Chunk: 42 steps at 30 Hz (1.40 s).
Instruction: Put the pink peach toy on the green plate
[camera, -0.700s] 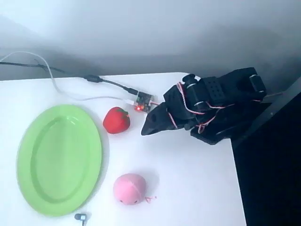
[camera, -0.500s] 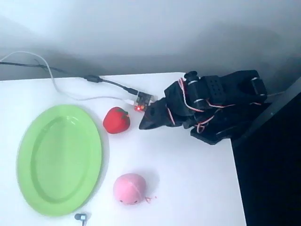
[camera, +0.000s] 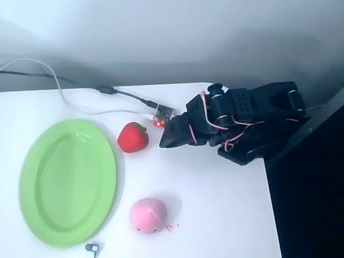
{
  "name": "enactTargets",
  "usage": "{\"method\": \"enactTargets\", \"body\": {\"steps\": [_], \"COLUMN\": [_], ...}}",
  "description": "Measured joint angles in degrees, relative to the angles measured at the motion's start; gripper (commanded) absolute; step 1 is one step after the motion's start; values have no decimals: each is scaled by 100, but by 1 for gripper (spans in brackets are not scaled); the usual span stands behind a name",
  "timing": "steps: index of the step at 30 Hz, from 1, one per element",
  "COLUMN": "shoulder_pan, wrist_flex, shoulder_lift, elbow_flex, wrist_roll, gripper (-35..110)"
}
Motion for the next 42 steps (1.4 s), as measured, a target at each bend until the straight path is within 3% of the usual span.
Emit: {"method": "enactTargets", "body": {"steps": [13,16,22,35,42], "shoulder_pan": [35,-149,-650,-1854,-2856], "wrist_flex": [-281,-369,-387,-598,-1556], "shoulder_lift": [-316,-721,-1969,-4447,-5309], "elbow_flex": [-1345,-1793,-2874,-4395,-4597], "wrist_roll": [-9,193,1978,2373,2435], "gripper": [2,18,40,37,33]}}
